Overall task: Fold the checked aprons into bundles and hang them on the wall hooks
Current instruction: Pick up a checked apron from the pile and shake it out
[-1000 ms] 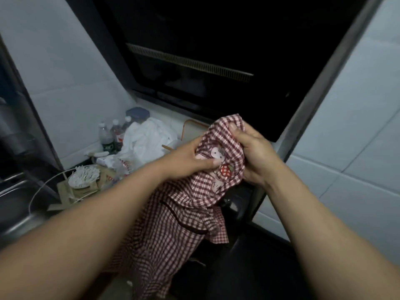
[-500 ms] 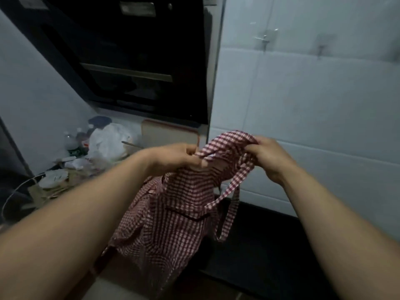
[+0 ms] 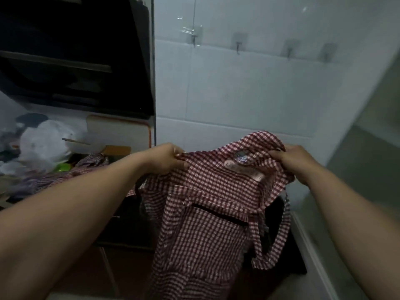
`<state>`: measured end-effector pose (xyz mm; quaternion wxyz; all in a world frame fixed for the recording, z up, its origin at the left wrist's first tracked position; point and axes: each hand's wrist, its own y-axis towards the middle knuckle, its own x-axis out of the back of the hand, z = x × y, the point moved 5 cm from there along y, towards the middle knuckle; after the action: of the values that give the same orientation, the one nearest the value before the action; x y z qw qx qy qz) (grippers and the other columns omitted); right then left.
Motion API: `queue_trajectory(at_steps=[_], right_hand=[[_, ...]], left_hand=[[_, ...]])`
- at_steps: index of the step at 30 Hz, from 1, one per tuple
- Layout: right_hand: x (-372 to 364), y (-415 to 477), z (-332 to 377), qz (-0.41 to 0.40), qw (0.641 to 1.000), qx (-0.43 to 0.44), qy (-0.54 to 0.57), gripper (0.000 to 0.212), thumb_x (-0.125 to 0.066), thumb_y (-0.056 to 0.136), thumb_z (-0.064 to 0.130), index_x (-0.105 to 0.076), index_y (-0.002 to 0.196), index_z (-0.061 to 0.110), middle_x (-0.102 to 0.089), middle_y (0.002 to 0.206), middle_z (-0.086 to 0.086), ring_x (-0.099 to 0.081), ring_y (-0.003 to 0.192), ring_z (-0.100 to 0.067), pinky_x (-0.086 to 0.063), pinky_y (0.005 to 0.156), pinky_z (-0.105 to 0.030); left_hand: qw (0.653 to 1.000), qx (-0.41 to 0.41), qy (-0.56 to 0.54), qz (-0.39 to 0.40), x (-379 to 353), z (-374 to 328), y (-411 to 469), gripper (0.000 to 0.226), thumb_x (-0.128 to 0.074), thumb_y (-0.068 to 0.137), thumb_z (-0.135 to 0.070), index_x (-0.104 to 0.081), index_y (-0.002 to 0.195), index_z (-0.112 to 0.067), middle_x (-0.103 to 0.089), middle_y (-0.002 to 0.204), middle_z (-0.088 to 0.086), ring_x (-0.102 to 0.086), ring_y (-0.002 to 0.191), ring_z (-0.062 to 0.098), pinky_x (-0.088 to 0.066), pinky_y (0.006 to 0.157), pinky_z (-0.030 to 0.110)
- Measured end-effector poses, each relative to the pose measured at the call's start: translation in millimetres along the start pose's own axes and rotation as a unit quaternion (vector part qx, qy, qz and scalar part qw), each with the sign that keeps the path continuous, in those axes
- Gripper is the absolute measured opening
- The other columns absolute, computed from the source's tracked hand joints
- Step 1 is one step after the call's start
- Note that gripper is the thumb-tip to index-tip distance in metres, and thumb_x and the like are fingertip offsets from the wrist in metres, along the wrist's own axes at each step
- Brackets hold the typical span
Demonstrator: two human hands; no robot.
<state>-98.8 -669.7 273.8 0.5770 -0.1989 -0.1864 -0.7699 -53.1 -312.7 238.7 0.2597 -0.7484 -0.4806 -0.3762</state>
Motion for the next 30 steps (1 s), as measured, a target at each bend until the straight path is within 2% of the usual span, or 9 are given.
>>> queue_trajectory(at_steps=[2, 6, 8, 10, 11, 16, 22, 26, 30], right_hand=[[-6.1, -12.3, 2.0, 0.100, 0.991, 0.003, -0.092, 0.014, -0.078, 0.089, 0.017, -0.076, 0.103, 0.019, -0.074, 0.120, -0.013, -0.071, 0.102, -0.027, -0.054, 0.101, -0.044], [-50.2, -27.4, 38.7, 0.150, 0.927, 0.158, -0.305, 0.105, -0.091, 0.073, 0.041, -0.032, 0.159, 0.022, -0.042, 0.158, -0.005, -0.040, 0.146, -0.021, -0.031, 0.121, -0.036], [-81.0, -30.0, 48.3, 0.186, 0.912, 0.195, -0.310, 0.075, -0.087, 0.078, 0.032, -0.051, 0.144, 0.026, -0.059, 0.140, -0.003, -0.054, 0.128, -0.018, -0.042, 0.109, -0.032], [-91.7, -28.7, 45.8, 0.205, 0.902, 0.193, -0.328, 0.016, -0.076, 0.085, 0.016, -0.066, 0.091, 0.027, -0.071, 0.099, -0.006, -0.062, 0.093, -0.016, -0.046, 0.081, -0.032], [-86.1, -24.2, 43.2, 0.191, 0.910, 0.198, -0.309, 0.020, -0.071, 0.088, 0.012, -0.062, 0.076, 0.025, -0.069, 0.084, -0.007, -0.059, 0.082, -0.015, -0.044, 0.074, -0.033], [-32.4, -7.1, 43.7, 0.068, 0.980, 0.147, -0.117, 0.013, -0.061, 0.096, 0.006, -0.073, 0.094, 0.004, -0.074, 0.093, -0.010, -0.060, 0.083, -0.015, -0.043, 0.074, -0.030], [-16.8, 5.5, 24.4, 0.060, 0.983, 0.112, -0.130, 0.028, -0.061, 0.102, 0.027, -0.069, 0.084, 0.007, -0.071, 0.085, -0.008, -0.059, 0.075, -0.013, -0.040, 0.066, -0.030], [0.2, 20.7, 19.2, 0.005, 0.973, 0.120, -0.195, 0.024, -0.065, 0.098, 0.026, -0.065, 0.075, 0.018, -0.068, 0.081, 0.002, -0.064, 0.083, -0.023, -0.043, 0.070, -0.031], [-43.7, 15.3, 46.0, 0.130, 0.958, 0.194, -0.164, 0.023, -0.082, 0.086, 0.026, -0.070, 0.105, 0.021, -0.072, 0.098, 0.005, -0.065, 0.092, -0.011, -0.049, 0.083, -0.030]], left_hand=[[0.999, -0.054, 0.001, 0.000, -5.5, -24.5, 9.5, 0.014, -0.072, 0.097, -0.034, -0.075, 0.098, -0.020, -0.077, 0.095, -0.005, -0.069, 0.089, 0.010, -0.056, 0.085, 0.032], [0.982, -0.176, 0.071, 0.015, -29.0, -81.1, 27.4, 0.012, -0.073, 0.096, -0.025, -0.068, 0.086, -0.020, -0.067, 0.080, -0.007, -0.060, 0.080, 0.011, -0.040, 0.069, 0.027], [0.971, -0.223, 0.080, 0.013, -38.0, -106.8, 30.6, 0.005, -0.075, 0.093, -0.022, -0.075, 0.096, -0.019, -0.069, 0.088, -0.009, -0.062, 0.083, 0.009, -0.042, 0.071, 0.026], [0.972, -0.222, 0.076, 0.002, -37.8, -113.4, 34.0, 0.014, -0.078, 0.091, -0.028, -0.073, 0.101, -0.020, -0.067, 0.091, -0.008, -0.060, 0.085, 0.011, -0.043, 0.072, 0.027], [0.977, -0.196, 0.084, 0.007, -35.5, -106.2, 36.6, 0.017, -0.079, 0.090, -0.033, -0.070, 0.100, -0.022, -0.066, 0.091, -0.007, -0.059, 0.085, 0.013, -0.043, 0.072, 0.028], [0.989, -0.080, 0.037, 0.123, -34.3, -31.1, 34.9, 0.013, -0.074, 0.093, -0.029, -0.071, 0.080, -0.030, -0.076, 0.081, -0.010, -0.071, 0.081, 0.013, -0.056, 0.080, 0.032], [0.934, -0.048, -0.340, -0.104, 14.8, -36.4, 47.4, 0.009, -0.065, 0.099, -0.010, -0.070, 0.094, -0.015, -0.075, 0.077, -0.003, -0.068, 0.071, 0.015, -0.054, 0.061, 0.026], [0.980, -0.094, -0.150, -0.085, 40.0, -66.7, 57.4, 0.010, -0.076, 0.094, -0.025, -0.075, 0.098, -0.016, -0.079, 0.088, -0.003, -0.075, 0.082, 0.012, -0.059, 0.076, 0.029], [0.974, -0.215, -0.043, -0.060, 17.9, -114.1, 60.1, 0.005, -0.077, 0.092, -0.018, -0.073, 0.089, -0.016, -0.074, 0.081, -0.010, -0.063, 0.075, -0.002, -0.051, 0.072, 0.026]])
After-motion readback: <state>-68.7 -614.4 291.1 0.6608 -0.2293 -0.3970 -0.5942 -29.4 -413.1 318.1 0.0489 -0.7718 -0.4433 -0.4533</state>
